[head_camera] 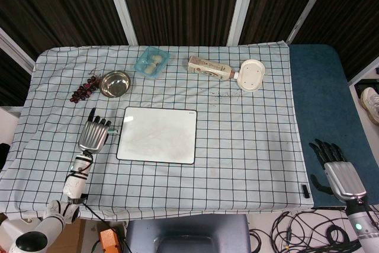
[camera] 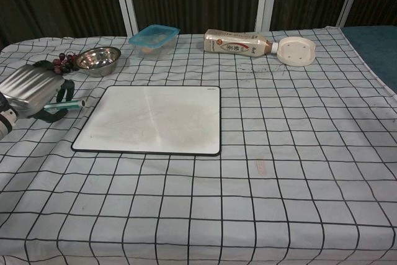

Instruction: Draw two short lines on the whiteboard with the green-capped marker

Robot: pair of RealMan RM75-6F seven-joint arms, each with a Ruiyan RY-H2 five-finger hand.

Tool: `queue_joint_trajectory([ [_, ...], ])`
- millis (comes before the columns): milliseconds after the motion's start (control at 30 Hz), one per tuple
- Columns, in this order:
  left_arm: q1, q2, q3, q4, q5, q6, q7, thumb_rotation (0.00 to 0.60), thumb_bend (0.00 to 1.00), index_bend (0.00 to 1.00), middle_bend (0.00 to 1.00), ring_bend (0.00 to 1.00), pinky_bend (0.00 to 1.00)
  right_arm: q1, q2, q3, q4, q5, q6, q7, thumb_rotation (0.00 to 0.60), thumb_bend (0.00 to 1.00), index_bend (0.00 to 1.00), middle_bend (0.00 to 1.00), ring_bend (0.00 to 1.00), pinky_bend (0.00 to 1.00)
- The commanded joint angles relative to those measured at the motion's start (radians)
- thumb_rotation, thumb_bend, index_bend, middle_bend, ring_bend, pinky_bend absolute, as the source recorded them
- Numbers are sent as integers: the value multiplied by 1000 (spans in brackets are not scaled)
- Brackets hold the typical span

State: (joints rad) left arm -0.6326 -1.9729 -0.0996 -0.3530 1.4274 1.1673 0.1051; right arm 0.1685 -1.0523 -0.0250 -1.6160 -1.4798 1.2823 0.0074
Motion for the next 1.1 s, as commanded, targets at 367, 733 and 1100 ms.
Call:
queue_joint_trajectory([
  [367, -2, 35, -62, -309, 42, 266, -470, 600, 528, 758, 725, 508, 515, -1, 6, 4, 8, -23, 8, 44, 600, 347, 0, 0, 0, 12],
  [733, -52, -15, -74, -414, 56, 217, -466, 600, 562, 761, 743, 557, 555, 4, 54, -29, 5, -117, 17, 168, 600, 347, 0, 0, 0, 12],
  [1100, -86, -102, -79, -321, 65, 191, -573, 600, 563, 761, 746, 563, 578, 4, 78, -45, 31, -171, 44, 239, 600, 341, 0, 0, 0, 11],
])
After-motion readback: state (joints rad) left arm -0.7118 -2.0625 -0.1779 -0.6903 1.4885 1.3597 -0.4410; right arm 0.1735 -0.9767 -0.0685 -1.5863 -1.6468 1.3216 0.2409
